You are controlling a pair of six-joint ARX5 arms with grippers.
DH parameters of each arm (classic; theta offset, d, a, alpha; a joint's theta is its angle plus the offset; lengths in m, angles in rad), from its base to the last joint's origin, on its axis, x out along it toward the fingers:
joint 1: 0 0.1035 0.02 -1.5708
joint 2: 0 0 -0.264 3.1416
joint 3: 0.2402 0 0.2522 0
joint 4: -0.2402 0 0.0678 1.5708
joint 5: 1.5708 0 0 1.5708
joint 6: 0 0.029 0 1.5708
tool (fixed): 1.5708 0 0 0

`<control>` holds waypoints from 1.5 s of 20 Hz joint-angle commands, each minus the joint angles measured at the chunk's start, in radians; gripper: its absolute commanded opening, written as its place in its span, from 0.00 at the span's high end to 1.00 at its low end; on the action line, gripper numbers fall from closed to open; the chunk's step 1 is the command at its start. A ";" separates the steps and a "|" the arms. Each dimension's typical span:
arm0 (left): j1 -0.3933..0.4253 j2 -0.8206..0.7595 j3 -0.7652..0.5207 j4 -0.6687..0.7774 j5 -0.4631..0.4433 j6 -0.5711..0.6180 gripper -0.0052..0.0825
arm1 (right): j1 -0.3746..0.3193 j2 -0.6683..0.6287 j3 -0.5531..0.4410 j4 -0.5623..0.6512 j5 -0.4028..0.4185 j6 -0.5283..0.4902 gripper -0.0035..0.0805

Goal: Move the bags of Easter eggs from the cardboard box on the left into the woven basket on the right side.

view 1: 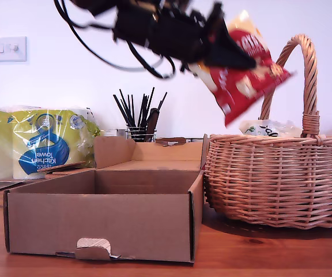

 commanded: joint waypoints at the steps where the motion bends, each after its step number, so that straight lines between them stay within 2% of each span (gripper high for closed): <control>1: -0.018 0.071 -0.007 0.052 -0.002 -0.044 0.94 | 0.003 -0.002 -0.008 0.008 -0.001 0.001 0.97; 5: -0.035 0.133 0.000 0.112 0.008 -0.148 0.94 | 0.003 -0.002 -0.008 0.008 -0.001 0.001 0.97; 9: -0.053 0.163 0.002 0.037 0.018 -0.161 0.94 | 0.003 -0.002 -0.008 0.007 -0.001 0.003 0.97; 13: -0.078 0.183 0.002 0.007 -0.046 -0.147 0.93 | 0.003 -0.002 -0.008 0.008 -0.001 0.005 0.97; 14: -0.084 0.187 0.002 0.008 -0.067 -0.144 0.91 | 0.003 -0.002 -0.008 0.008 -0.001 0.006 0.97; 15: -0.090 0.187 0.002 0.008 -0.080 -0.125 0.82 | 0.003 -0.002 -0.008 0.008 -0.001 0.006 0.97; 17: -0.092 0.187 0.006 0.008 -0.103 -0.091 0.53 | 0.003 -0.002 -0.008 0.008 -0.002 0.012 0.97; 18: -0.092 0.187 0.012 0.007 -0.126 -0.080 0.43 | 0.003 -0.002 -0.008 0.008 -0.007 0.013 0.97; 19: -0.091 0.187 0.018 0.008 -0.151 -0.063 0.39 | 0.003 -0.002 -0.008 0.008 -0.018 0.015 0.97; 22: -0.083 0.186 0.061 -0.038 -0.185 -0.024 0.39 | 0.003 -0.002 -0.008 0.008 -0.024 0.024 0.97; 30: -0.056 0.150 0.216 -0.309 -0.192 0.088 0.39 | 0.003 -0.002 -0.008 0.008 -0.023 0.023 0.97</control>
